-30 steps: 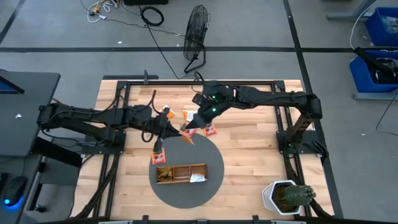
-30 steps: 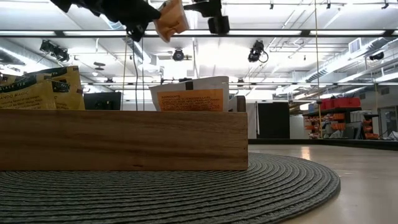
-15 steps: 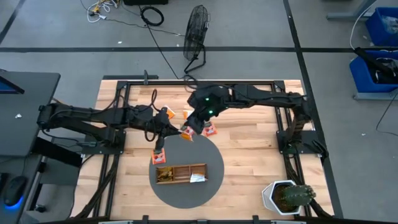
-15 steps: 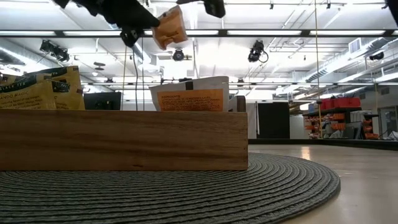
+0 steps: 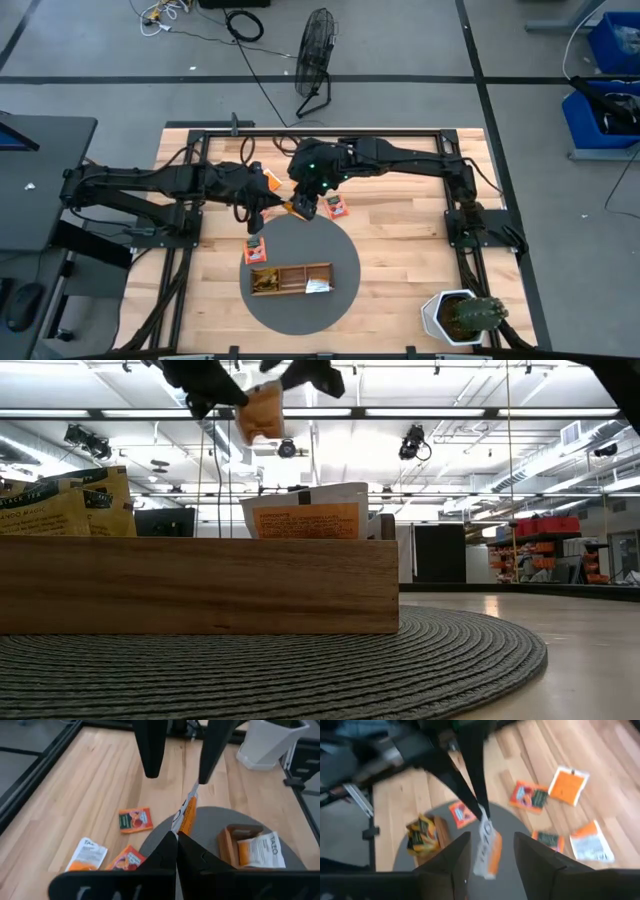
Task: Pick & Place Tea
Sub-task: Put the orange white tea bag into the right section of the wooden organizer
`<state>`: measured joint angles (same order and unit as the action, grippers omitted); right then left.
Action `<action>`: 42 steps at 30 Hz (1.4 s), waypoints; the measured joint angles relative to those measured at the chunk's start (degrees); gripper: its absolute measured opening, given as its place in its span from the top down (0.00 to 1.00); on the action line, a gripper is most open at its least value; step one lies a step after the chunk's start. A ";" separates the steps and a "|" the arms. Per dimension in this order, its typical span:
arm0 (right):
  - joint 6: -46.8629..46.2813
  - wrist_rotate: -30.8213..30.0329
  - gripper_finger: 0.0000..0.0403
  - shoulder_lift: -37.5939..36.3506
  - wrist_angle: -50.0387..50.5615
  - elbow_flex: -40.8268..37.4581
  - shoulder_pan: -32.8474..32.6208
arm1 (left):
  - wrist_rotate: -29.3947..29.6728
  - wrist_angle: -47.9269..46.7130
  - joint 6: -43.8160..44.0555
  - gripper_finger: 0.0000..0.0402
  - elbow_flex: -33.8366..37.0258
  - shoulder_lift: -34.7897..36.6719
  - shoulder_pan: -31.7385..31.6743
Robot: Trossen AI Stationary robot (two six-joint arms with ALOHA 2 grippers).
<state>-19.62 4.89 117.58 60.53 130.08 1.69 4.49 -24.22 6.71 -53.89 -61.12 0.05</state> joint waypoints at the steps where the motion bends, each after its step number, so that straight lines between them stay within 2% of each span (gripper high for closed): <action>1: -0.02 0.00 0.62 0.40 0.51 -0.02 -0.02 | 0.00 -0.21 0.14 1.00 0.01 0.00 0.01; 9: -0.03 0.14 0.62 2.62 -0.06 -0.07 -0.04 | 0.24 -0.03 0.12 1.00 0.02 0.00 0.00; 12: -0.87 1.17 0.65 2.97 0.78 -0.11 0.21 | 0.31 0.01 0.12 1.00 0.04 0.00 0.02; 16: -1.07 3.12 0.77 3.30 0.95 -0.08 0.39 | 0.39 0.02 0.08 1.00 0.04 0.00 0.00; 20: -0.92 4.07 0.94 3.43 0.88 -0.09 0.50 | 0.39 0.01 0.04 1.00 0.04 0.00 0.02; 22: -0.63 4.81 0.98 3.43 0.77 -0.09 0.52 | 0.36 -0.12 -0.14 1.00 0.04 0.00 0.02; 27: -0.18 4.98 0.99 3.43 0.81 -0.09 0.52 | 0.33 -0.10 -1.38 0.98 0.04 0.00 0.10; 34: 1.65 2.75 1.00 3.18 2.98 -0.09 -0.17 | 0.37 -1.63 -1.50 0.87 0.09 2.16 0.13; 42: 6.19 0.18 1.00 2.82 4.50 -0.16 -6.60 | 0.33 -4.11 -0.11 0.77 0.07 7.89 0.11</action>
<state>-13.43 5.07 120.40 65.03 129.92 -4.90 4.82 -28.33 6.59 -53.82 -53.23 0.17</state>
